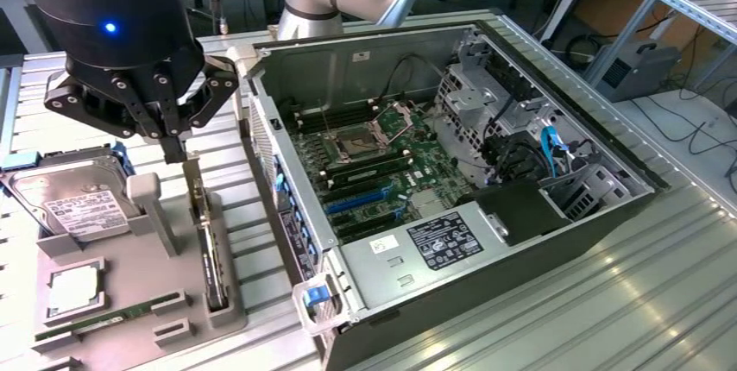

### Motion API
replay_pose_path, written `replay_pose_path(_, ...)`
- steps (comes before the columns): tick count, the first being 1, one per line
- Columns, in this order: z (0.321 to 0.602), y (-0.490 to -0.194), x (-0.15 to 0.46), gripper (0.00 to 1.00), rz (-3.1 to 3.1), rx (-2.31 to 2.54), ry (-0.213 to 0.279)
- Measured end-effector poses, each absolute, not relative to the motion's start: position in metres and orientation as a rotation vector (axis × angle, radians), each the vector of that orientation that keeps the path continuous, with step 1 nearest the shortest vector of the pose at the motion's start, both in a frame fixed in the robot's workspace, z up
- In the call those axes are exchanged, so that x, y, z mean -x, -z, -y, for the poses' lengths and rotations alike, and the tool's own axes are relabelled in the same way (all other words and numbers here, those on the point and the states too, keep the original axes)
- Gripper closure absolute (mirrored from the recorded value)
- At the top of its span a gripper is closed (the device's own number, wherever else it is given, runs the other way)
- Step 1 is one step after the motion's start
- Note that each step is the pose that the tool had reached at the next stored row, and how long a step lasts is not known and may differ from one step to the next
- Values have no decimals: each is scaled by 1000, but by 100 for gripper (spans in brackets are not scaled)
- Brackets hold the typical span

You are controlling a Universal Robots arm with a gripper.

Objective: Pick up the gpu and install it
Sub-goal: 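Pick up the gpu and move the gpu toward the slot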

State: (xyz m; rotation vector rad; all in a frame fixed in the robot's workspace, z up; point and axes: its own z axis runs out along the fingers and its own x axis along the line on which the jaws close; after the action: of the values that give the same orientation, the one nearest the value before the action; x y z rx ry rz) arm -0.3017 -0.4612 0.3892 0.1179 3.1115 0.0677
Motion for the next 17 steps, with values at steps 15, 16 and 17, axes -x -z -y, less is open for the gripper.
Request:
replay_pose_path(15, 461, -389, 302, 76, -3112, -118, -68)
replay_pose_path(16, 461, -389, 302, 76, -3112, -118, -68)
replay_pose_path(17, 461, -389, 302, 76, -3112, -118, -68)
